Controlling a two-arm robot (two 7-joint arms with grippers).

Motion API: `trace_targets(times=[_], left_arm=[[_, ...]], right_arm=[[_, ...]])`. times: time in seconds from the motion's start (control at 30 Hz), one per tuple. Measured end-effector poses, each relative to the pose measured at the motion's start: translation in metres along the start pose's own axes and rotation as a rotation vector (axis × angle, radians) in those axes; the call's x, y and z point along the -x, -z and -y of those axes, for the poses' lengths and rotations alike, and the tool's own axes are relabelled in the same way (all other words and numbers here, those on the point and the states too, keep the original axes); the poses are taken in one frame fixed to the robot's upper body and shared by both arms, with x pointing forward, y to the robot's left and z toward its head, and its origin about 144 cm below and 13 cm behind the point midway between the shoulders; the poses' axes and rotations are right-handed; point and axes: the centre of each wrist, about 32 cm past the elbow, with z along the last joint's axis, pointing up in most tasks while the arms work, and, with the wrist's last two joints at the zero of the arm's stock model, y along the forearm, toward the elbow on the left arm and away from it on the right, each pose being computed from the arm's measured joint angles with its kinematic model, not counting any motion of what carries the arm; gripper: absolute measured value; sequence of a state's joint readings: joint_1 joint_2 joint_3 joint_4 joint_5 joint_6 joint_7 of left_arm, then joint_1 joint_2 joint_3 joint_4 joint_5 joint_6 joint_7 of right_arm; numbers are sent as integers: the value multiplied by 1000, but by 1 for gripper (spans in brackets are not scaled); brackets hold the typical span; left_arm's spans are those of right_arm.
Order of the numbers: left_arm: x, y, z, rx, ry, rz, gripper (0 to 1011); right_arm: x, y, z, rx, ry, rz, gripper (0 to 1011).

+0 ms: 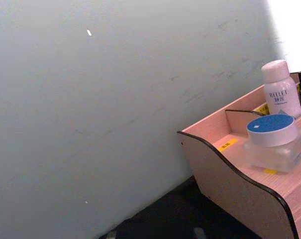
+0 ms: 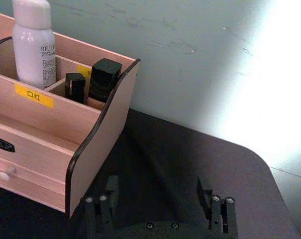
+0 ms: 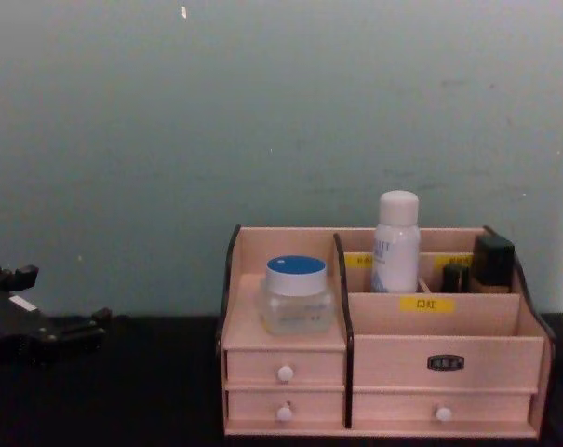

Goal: Pick up the facial cleanser and watermelon frost from the table and place them into the tiered storage box.

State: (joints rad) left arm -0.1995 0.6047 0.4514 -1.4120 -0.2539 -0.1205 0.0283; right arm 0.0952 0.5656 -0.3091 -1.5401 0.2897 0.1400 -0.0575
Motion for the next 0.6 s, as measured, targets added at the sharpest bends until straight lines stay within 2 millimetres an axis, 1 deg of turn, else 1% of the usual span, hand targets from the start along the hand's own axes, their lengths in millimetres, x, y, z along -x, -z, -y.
trace_targets(times=[0.6], left_arm=[[0,0,0,0,0,0,1001]], right_arm=[[0,0,0,0,0,0,1002]])
